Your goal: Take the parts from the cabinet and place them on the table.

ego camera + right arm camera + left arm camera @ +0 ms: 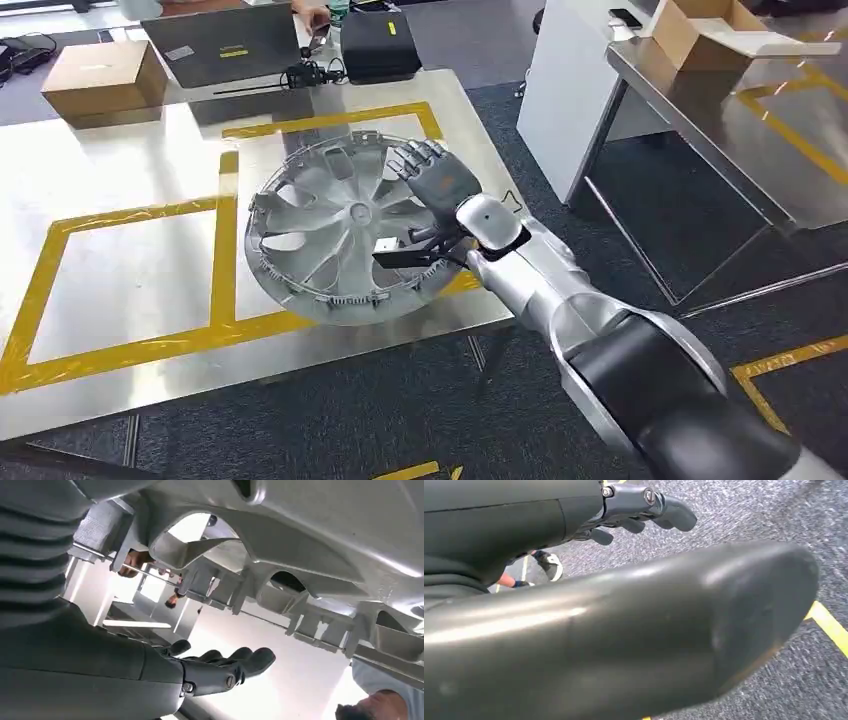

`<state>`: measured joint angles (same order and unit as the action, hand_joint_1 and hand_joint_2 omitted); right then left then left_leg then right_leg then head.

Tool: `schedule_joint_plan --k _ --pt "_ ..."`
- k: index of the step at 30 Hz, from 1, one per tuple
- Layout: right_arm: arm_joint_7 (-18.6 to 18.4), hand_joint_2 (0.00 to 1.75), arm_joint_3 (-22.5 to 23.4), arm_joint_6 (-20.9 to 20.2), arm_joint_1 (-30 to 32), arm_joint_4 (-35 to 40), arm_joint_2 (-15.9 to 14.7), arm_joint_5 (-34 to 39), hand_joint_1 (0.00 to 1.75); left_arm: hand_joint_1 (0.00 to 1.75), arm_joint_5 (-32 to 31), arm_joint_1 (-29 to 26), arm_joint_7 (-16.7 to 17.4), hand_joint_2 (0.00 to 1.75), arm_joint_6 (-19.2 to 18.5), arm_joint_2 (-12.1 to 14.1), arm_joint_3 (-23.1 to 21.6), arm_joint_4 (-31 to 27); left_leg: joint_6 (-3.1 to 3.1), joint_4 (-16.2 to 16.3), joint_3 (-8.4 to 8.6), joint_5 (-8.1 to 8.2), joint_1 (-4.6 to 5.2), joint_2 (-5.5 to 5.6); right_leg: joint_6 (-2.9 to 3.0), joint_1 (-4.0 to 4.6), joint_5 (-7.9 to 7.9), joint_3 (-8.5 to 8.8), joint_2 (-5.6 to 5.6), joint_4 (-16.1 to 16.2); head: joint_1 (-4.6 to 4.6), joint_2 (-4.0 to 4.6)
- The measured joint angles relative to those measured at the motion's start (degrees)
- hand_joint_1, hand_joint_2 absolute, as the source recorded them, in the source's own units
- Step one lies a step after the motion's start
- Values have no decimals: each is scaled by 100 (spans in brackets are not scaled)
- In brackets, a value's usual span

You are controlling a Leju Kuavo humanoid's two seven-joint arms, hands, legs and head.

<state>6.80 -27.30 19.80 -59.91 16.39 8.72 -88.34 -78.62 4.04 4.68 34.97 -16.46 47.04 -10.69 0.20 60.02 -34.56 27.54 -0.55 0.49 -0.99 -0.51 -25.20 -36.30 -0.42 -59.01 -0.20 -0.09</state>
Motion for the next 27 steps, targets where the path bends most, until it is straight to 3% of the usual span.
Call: schedule_joint_plan --k 5,6,9,10,12,15,18,27 --pt "85 0 -2 64 13 0 -31 85 0 0 2 -5 81 0 -26 0 0 0 0 0 0 0 0 -2 0 -1 0 0 -1 0 0 0" --pt "94 175 0 116 13 0 -39 103 0 0 4 -6 79 0 -22 0 0 0 0 0 1 0 0 -2 0 -1 0 0 -1 0 0 0" --pt "92 175 2 209 3 0 -57 105 0 0 63 -6 40 0 46 -2 0 0 0 0 1 0 0 0 0 -1 0 1 0 0 2 0" --pt "105 0 15 291 6 0 -63 168 0 0 83 -6 7 0 72 -2 0 0 0 0 1 0 0 1 0 0 0 1 1 0 0 0" --pt "140 0 68 420 30 0 -92 210 0 0 118 -8 -39 0 111 -2 0 0 0 0 -1 0 1 -1 0 -1 0 -1 0 0 -2 0" --pt "54 0 -187 10 -28 -9 -116 23 0 0 120 -3 -76 0 111 -2 2 0 0 0 4 0 0 -8 0 0 0 1 -7 1 2 0" --pt "76 0 -232 299 30 -17 -144 436 0 0 185 -8 -35 0 111 -2 6 0 0 0 0 0 0 -5 0 0 0 -1 -5 0 0 0" --pt "59 0 -269 188 42 -33 -181 382 0 0 183 -9 18 0 89 -4 9 2 0 0 2 0 1 -7 0 -1 0 0 -7 0 0 0"
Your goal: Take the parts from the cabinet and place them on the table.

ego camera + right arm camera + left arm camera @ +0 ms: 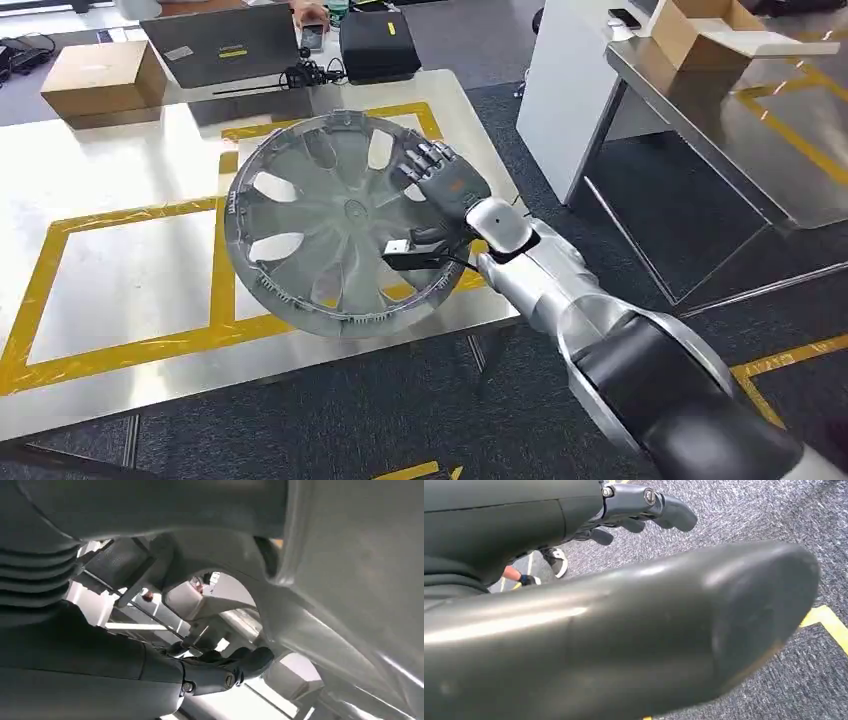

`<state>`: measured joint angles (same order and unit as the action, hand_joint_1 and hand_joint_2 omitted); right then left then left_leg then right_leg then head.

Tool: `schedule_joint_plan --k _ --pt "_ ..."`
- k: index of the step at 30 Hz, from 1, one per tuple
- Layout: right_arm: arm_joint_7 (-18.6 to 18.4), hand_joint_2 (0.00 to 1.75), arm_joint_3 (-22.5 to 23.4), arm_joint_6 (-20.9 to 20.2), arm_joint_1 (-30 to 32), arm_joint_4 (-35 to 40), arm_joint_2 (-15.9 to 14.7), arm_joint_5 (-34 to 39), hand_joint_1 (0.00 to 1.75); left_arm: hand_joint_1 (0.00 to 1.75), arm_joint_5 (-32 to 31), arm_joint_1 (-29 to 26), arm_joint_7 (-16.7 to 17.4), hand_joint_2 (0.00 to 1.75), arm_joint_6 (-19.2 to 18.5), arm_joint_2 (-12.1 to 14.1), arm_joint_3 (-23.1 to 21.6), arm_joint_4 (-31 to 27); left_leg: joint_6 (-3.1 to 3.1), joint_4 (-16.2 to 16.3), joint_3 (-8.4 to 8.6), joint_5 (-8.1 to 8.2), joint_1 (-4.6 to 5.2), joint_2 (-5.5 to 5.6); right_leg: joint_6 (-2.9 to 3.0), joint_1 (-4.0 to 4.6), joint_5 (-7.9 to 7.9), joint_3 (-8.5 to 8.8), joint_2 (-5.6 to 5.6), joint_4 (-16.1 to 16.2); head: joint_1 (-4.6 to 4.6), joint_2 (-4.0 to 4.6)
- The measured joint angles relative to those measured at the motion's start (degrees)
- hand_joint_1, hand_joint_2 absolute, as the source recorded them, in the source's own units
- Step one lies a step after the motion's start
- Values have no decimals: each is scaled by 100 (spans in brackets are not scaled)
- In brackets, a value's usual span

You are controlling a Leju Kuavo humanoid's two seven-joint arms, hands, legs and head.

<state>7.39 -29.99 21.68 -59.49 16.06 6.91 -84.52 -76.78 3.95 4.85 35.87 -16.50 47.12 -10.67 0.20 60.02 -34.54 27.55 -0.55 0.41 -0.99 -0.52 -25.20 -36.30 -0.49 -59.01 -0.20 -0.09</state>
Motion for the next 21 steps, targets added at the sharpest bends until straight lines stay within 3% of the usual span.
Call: schedule_joint_plan --k 14,21 --pt "29 0 26 -74 65 -22 -133 -15 0 0 -63 -1 15 0 -164 0 0 -2 0 0 -1 0 0 0 0 0 0 -1 0 0 0 0" --pt "50 0 0 -387 91 -46 -125 -229 0 0 -201 -2 356 0 -221 -7 0 -2 0 0 -3 0 0 1 0 -1 0 0 2 -2 2 0"
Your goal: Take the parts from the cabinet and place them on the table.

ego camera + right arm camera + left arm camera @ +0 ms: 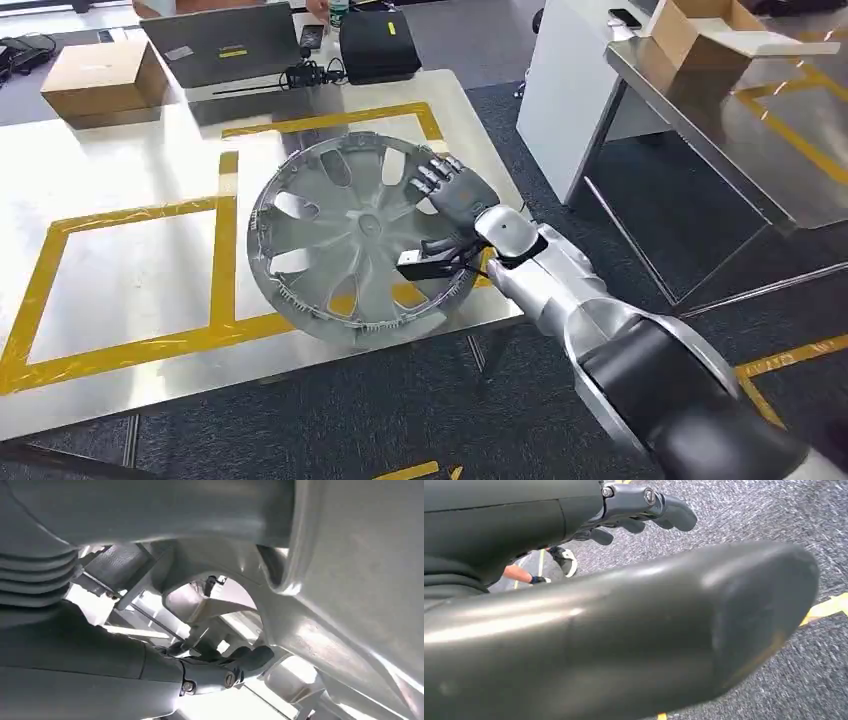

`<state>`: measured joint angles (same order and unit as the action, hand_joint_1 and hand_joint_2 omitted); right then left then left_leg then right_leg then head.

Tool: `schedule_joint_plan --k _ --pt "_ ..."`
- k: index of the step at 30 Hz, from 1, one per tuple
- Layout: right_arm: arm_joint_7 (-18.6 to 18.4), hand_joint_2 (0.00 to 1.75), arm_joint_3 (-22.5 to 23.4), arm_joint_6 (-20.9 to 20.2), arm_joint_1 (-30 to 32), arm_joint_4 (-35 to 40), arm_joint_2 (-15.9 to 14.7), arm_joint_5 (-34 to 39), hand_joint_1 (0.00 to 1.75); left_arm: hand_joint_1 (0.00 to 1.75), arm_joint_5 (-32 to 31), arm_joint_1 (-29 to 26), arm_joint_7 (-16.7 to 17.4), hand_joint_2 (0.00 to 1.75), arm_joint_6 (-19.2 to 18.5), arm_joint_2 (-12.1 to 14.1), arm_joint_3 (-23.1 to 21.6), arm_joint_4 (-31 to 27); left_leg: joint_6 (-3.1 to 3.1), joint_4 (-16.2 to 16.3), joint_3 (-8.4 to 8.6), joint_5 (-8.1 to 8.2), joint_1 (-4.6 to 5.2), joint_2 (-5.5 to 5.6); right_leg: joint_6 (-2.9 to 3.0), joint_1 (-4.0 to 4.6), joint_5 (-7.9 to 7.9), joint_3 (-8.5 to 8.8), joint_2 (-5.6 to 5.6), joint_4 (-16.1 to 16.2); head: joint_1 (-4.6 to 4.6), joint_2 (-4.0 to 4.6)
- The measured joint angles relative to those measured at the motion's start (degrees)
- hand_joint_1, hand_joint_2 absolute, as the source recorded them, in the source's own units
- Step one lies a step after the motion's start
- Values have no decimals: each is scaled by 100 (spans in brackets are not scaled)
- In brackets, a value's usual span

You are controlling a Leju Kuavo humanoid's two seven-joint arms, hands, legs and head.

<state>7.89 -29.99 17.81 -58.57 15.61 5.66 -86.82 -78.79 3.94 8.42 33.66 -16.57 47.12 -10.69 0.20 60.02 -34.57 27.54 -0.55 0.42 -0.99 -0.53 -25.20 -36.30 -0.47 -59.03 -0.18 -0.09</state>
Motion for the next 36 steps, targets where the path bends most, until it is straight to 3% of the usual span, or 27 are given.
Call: schedule_joint_plan --k 12,15,20,36 --pt "79 0 61 -289 -151 -2 48 70 0 0 116 -1 -31 0 68 -9 0 0 0 0 1 0 0 2 0 0 0 2 1 1 -2 0" --pt "96 0 103 -173 -140 -2 59 289 0 0 122 -1 -74 0 68 -9 0 0 0 0 0 0 0 4 0 0 0 1 2 1 0 0" --pt "59 0 68 -335 -203 -15 66 -98 0 0 122 0 -142 0 61 -9 0 0 0 0 -1 0 0 5 0 1 0 0 4 0 -2 0" --pt "-24 0 92 -291 -362 -35 53 42 0 0 260 -1 -326 0 101 -9 61 0 0 1 -17 0 0 36 0 0 -7 -8 25 1 0 0"
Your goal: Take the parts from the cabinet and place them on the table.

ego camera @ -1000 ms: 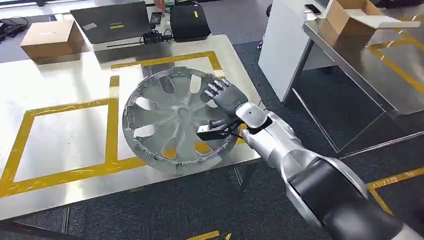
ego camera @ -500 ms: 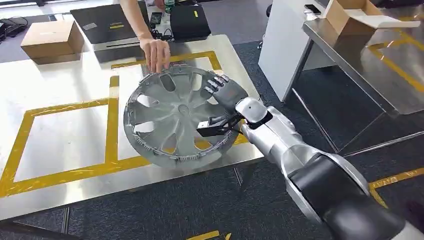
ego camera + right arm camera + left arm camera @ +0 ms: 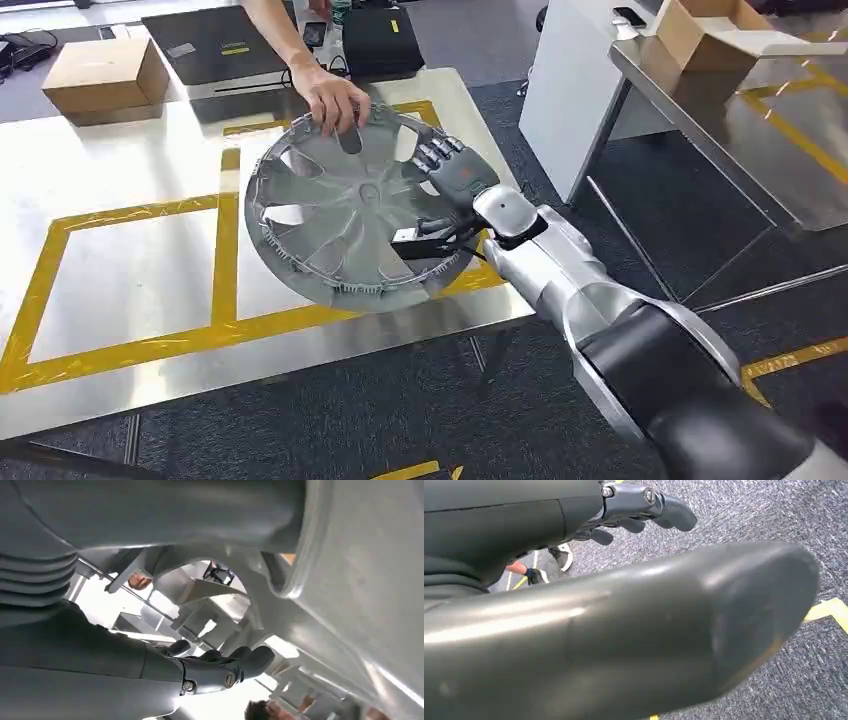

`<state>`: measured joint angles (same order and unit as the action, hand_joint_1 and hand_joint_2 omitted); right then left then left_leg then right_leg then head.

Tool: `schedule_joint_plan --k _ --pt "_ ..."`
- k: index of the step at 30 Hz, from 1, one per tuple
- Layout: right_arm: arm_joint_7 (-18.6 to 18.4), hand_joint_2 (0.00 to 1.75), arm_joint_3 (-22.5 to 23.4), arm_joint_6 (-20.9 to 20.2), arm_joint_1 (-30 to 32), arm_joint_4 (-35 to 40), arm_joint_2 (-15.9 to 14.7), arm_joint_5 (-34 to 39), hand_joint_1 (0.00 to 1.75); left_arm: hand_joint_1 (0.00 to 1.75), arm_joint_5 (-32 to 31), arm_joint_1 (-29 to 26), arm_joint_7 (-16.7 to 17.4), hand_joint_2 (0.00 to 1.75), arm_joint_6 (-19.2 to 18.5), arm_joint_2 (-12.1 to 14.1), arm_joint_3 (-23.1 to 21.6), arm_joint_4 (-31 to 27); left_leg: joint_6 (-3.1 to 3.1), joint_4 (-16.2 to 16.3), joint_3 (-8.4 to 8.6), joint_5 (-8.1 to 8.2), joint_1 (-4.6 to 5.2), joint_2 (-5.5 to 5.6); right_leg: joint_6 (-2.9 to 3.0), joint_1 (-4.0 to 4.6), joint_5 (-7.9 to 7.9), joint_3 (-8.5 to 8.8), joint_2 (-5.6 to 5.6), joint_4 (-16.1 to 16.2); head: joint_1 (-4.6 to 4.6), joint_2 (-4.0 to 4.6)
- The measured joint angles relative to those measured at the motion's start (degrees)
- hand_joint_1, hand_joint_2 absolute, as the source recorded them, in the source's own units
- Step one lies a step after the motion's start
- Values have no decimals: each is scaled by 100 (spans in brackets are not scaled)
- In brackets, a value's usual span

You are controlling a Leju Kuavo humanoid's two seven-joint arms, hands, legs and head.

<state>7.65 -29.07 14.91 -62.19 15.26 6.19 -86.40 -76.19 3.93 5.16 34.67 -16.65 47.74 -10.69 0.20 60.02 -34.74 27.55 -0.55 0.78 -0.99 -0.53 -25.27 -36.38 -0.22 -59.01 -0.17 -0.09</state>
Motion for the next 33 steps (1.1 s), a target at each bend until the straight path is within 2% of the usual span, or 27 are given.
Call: schedule_joint_plan --k 6,22,33 --pt "28 0 -2 -41 -88 0 4 -61 0 0 11 0 17 0 -26 -2 37 0 -2 0 -3 2 0 29 1 0 -11 11 25 4 -2 0" --pt "-2 0 -2 -100 -85 0 -35 -101 0 0 160 1 52 0 28 -2 98 0 -1 0 21 0 2 -10 -12 -2 0 16 -4 3 -2 0" --pt "15 0 4 48 -77 0 -90 -24 0 0 190 4 -31 0 28 -2 140 0 -1 0 22 0 3 -11 -12 -3 0 17 -5 3 -2 0"
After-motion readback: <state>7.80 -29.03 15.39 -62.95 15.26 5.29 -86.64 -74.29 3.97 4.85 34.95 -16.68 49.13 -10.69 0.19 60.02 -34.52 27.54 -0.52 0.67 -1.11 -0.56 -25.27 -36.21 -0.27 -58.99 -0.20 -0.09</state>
